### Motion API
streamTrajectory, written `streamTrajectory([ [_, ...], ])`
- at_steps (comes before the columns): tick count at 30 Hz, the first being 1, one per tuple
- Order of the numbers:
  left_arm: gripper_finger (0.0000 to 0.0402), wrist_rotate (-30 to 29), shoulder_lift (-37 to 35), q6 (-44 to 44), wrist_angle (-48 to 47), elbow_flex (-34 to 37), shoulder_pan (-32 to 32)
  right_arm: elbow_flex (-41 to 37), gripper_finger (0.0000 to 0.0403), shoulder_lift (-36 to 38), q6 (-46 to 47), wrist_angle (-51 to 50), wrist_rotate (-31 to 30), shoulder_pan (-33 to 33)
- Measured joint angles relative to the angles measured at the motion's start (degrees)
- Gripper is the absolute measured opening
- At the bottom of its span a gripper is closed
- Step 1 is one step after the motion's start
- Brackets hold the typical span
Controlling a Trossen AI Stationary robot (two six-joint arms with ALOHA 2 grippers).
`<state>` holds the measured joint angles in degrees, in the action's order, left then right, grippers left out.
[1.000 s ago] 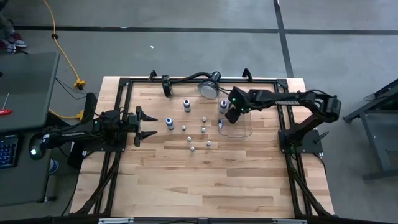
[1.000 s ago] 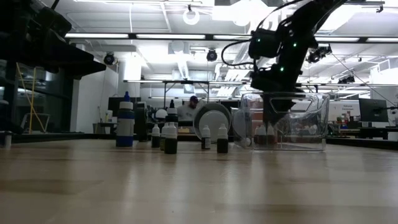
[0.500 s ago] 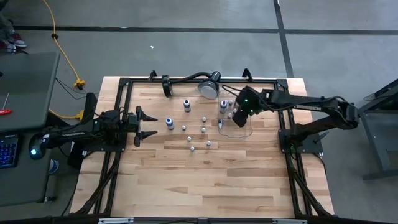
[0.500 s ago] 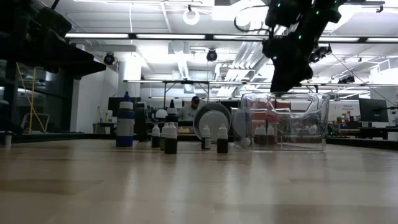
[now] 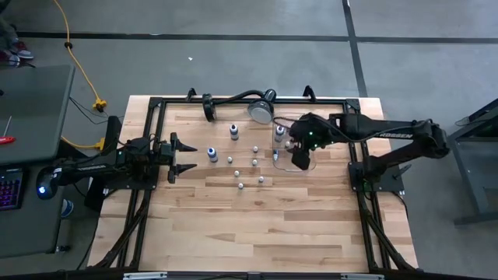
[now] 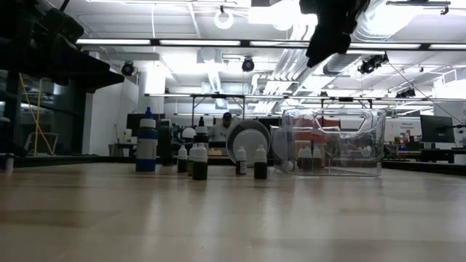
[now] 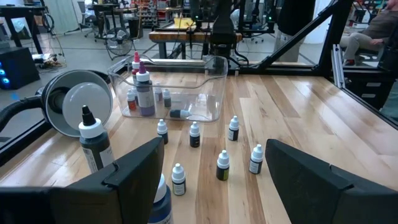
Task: Pick & Place food coloring
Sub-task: Put the big blue food coloring bottle into the transparent bin
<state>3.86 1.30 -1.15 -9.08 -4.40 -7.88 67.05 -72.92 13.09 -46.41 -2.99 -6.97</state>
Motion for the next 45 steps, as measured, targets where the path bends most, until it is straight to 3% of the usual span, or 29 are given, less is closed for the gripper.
streamTrajectory([
  [11, 0.0278, 0.0, 0.0, -0.01, 0.0, -0.01, 0.0, 10.9, 0.0185, -10.04, -0.99, -7.92, 4.93, 3.55],
  [16, 0.0278, 0.0, 0.0, -0.02, 0.0, 0.0, 0.02, 14.32, 0.0182, -15.43, -1.82, -8.85, 10.29, 6.2],
  [21, 0.0278, 0.0, 0.0, 0.0, 0.0, -0.01, 0.0, 16.72, 0.0181, -20.27, -3.19, -8.3, 10.83, 7.57],
  [32, 0.0278, 0.0, 0.0, -0.01, 0.0, -0.02, 0.02, 26.81, 0.0183, -32.07, -21.72, -1.62, 8.08, 6.54],
  [45, 0.0278, 0.0, 0.0, 0.0, 0.0, 0.0, 0.02, 32.02, 0.0186, -43.82, -22.19, 13.74, 5.16, 3.12],
])
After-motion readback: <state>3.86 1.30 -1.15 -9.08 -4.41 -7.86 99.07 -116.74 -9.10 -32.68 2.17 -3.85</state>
